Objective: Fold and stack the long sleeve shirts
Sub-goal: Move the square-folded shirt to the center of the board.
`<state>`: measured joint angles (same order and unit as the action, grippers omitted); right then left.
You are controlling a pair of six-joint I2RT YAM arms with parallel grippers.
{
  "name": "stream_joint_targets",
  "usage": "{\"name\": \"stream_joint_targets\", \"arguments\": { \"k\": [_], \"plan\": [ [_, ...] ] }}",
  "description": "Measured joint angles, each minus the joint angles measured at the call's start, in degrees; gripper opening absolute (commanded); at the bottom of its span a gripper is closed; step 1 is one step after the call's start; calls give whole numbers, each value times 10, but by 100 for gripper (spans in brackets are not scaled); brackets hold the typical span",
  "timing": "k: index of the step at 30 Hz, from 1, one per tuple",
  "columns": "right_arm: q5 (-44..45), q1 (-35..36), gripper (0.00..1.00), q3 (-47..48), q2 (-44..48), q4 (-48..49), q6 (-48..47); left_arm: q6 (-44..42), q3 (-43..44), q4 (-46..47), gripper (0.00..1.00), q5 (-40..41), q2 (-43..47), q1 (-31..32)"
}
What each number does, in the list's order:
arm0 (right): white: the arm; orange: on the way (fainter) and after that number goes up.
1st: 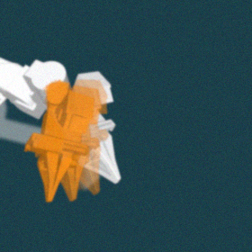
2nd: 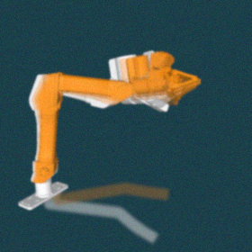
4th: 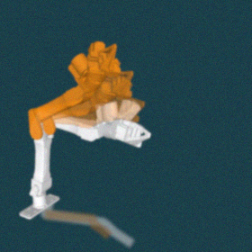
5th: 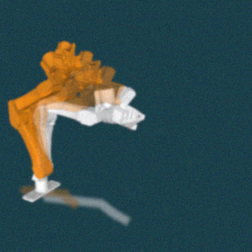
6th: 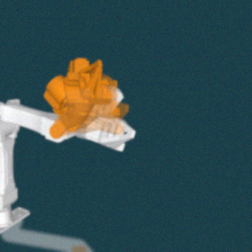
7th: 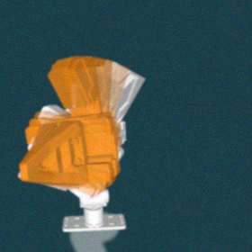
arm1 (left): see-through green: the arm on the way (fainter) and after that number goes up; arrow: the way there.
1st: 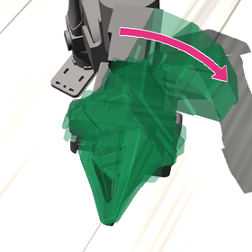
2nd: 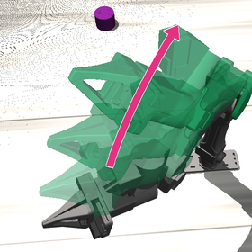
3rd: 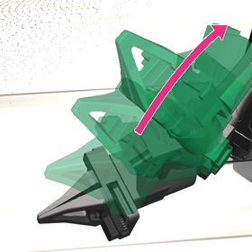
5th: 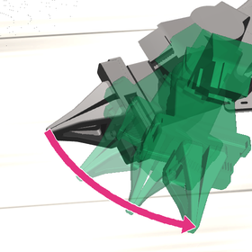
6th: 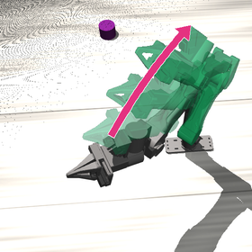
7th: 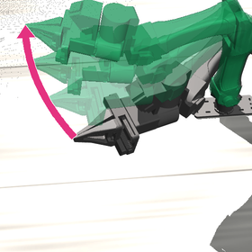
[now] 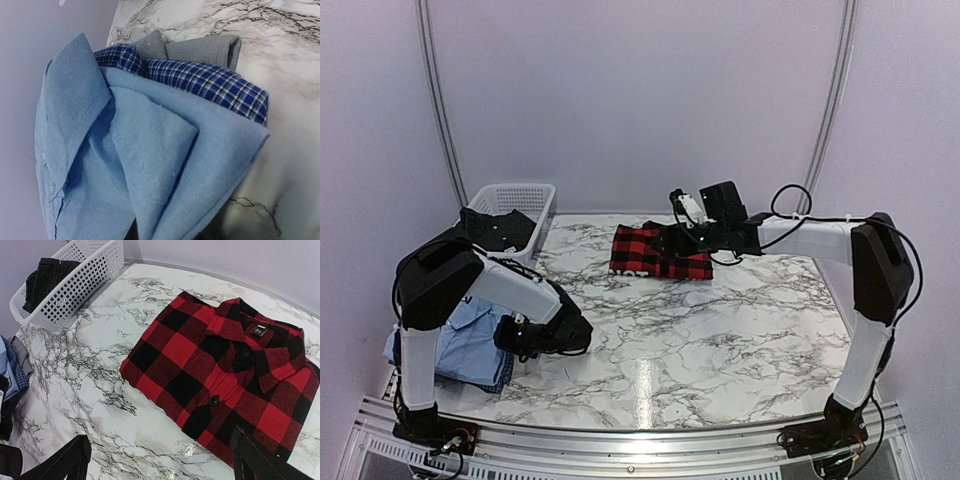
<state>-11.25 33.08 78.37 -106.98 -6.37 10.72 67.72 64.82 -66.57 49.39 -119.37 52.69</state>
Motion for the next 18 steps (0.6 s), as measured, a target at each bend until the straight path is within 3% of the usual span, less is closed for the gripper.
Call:
{"name": "stream_joint_targets", "arguments": {
  "k": [12, 18],
  "plan": [
    [7, 2, 94, -92, 106, 9, 14, -96, 126, 47, 0, -130, 23, 21],
    [43, 2, 94, -145, 175, -1, 25, -109, 265, 66, 0, -204, -22, 52]
  ]
}}
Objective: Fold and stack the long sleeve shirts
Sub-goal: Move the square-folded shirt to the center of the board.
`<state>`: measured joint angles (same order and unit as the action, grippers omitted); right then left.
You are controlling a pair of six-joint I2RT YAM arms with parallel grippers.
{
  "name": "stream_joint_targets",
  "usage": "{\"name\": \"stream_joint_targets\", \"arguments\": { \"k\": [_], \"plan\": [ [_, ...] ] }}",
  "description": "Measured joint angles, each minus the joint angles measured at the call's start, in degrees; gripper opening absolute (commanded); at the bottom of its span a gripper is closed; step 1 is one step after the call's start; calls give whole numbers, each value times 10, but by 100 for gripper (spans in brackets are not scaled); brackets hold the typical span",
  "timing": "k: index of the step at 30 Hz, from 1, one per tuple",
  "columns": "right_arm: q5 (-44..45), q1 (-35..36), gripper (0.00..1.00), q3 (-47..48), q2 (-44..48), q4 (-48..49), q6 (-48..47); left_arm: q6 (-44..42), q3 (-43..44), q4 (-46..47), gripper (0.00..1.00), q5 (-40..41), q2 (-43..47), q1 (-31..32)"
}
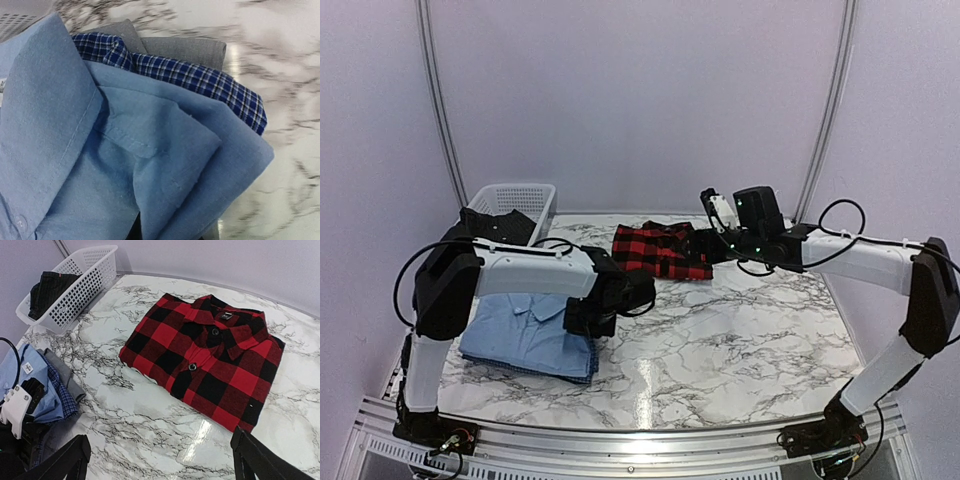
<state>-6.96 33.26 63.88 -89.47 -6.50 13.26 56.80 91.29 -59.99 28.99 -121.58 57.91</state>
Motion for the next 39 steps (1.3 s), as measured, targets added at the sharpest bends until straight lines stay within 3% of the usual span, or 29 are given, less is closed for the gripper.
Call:
{"name": "stream_joint_targets", "arguments": {
  "k": [9, 20, 30, 35, 39],
  "plan": [
    [46, -16, 95, -83, 119, -48, 17, 25, 226, 40, 0, -96, -123, 49],
    [104, -21, 95, -109, 209, -114, 24, 49, 372, 122, 0, -189, -211, 59],
    [127, -23, 95, -106, 195, -141, 38, 14, 398, 191, 65, -249, -228, 59],
    [127, -24, 95, -86, 147, -141, 45, -33, 364, 200, 78, -260, -174, 53],
    [109, -44, 95, -57, 91, -129, 51, -74, 307, 208, 79, -261, -86, 32]
  ]
}}
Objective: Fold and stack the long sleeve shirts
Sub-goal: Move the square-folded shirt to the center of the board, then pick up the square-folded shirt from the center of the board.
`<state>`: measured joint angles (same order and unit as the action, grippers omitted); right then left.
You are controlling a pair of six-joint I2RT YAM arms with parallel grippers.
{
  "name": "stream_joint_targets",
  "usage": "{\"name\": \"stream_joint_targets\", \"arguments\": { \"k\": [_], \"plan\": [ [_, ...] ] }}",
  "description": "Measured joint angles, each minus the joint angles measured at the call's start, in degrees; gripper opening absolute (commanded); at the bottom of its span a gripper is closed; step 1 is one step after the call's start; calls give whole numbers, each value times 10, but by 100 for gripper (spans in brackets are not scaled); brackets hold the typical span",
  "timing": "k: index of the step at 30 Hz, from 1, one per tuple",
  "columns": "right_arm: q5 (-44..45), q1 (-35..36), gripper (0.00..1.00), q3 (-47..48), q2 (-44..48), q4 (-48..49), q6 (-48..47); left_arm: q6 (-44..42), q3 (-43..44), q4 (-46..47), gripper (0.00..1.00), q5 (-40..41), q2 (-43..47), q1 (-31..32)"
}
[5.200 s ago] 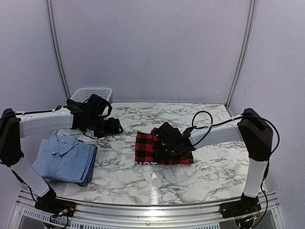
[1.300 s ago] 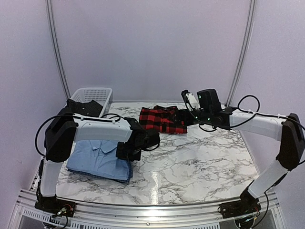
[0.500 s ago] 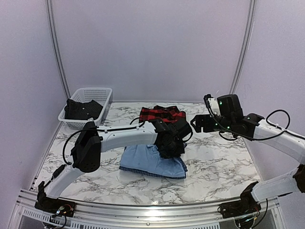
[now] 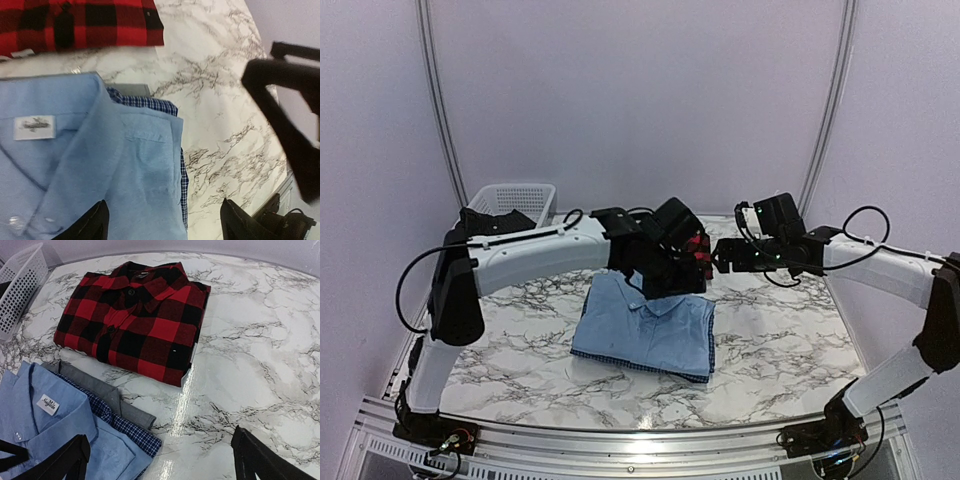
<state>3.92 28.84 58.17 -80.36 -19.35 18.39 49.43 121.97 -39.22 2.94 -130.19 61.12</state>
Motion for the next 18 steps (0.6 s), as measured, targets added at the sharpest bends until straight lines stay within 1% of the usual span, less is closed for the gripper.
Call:
{"name": "stream_joint_targets", "arguments": {
  "k": [4, 7, 13, 18],
  "plan": [
    [-34, -37, 93, 23, -55, 24, 7, -51, -32, 12, 80, -12, 70, -53],
    [-59, -58, 93, 52, -109, 45, 11, -100, -37, 28, 80, -26, 88, -112],
    [-87, -76, 89, 110, -202, 72, 11, -175, -60, 60, 80, -75, 73, -218],
    [-104, -94, 86, 165, -269, 87, 11, -223, -53, 92, 80, -129, 18, -267]
  ]
}}
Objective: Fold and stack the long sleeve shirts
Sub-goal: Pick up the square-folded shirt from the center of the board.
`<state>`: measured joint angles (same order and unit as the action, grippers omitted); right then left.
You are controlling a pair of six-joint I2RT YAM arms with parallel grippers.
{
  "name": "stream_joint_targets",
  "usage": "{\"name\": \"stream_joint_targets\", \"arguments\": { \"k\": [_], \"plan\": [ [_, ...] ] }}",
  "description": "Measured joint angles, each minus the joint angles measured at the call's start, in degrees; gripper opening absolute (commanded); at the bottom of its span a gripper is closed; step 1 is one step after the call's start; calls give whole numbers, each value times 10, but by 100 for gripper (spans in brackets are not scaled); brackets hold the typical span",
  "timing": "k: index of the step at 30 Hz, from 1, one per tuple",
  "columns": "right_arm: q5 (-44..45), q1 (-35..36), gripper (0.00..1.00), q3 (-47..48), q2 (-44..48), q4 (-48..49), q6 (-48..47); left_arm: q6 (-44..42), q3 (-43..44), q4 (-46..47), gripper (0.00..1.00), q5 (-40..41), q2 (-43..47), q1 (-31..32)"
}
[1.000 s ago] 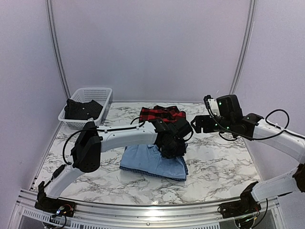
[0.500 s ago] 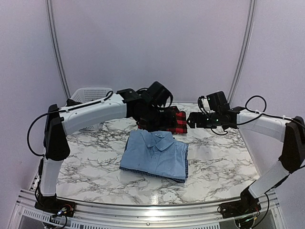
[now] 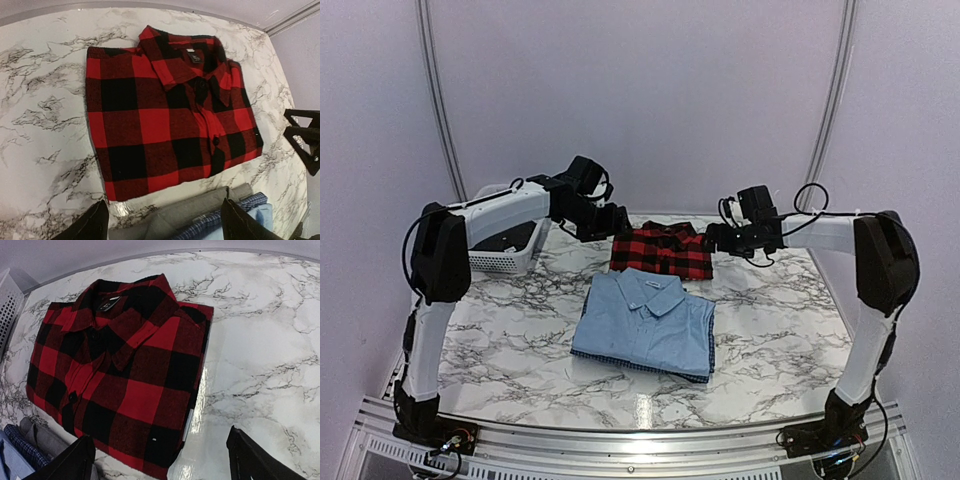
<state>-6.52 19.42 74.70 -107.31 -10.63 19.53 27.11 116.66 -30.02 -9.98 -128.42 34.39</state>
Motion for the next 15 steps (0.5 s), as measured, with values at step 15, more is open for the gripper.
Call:
{"name": "stream_joint_targets", "arguments": {
  "k": [15],
  "plan": [
    [-33, -39, 78, 130, -171, 26, -2, -55, 92, 26, 78, -9, -163, -29]
  ]
}}
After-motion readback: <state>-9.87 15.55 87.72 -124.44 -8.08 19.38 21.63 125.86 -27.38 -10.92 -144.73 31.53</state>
